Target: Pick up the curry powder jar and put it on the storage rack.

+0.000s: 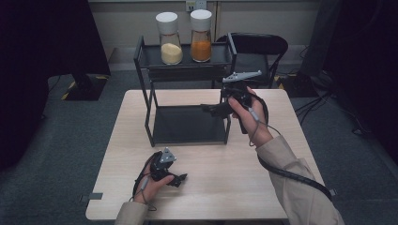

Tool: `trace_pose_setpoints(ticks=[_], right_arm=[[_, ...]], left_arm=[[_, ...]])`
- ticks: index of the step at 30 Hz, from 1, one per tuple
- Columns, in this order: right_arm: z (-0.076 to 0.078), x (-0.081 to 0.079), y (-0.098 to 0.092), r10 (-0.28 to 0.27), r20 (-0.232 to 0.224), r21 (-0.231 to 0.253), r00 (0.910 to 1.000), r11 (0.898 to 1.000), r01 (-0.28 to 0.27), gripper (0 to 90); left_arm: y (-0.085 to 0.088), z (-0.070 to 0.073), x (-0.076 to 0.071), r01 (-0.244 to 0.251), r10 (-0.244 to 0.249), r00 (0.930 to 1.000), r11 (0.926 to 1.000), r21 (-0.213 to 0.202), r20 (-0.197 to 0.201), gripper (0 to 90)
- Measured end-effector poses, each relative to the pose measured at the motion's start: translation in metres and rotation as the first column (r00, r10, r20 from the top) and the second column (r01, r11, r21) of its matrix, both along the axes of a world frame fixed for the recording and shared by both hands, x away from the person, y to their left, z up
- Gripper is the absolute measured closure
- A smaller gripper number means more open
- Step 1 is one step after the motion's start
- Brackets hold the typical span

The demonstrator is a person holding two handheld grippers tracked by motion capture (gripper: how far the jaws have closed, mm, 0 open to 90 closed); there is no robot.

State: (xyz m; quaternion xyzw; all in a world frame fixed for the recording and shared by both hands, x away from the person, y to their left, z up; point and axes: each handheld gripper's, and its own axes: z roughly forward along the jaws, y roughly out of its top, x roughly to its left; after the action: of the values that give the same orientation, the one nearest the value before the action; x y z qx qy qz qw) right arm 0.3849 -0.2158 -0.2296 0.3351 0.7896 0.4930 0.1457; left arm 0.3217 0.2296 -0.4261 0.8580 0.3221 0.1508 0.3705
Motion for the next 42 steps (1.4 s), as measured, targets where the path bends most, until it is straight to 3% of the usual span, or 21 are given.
trace_pose_setpoints(ticks=[21,42], right_arm=[[-0.049,-0.012,-0.032,-0.014,-0.051,0.014,0.9986,1.0,0.014,1.7],[-0.091,-0.034,-0.071,-0.028,-0.065,0.01,0.9975,1.0,0.028,1.8]], left_arm=[[0.0,0.0,0.0,0.0,0.0,1.0,1.0,-0.001,0.002,0.1],[0.0,0.0,0.0,0.001,-0.001,1.0,1.0,0.001,0.0,0.1]])
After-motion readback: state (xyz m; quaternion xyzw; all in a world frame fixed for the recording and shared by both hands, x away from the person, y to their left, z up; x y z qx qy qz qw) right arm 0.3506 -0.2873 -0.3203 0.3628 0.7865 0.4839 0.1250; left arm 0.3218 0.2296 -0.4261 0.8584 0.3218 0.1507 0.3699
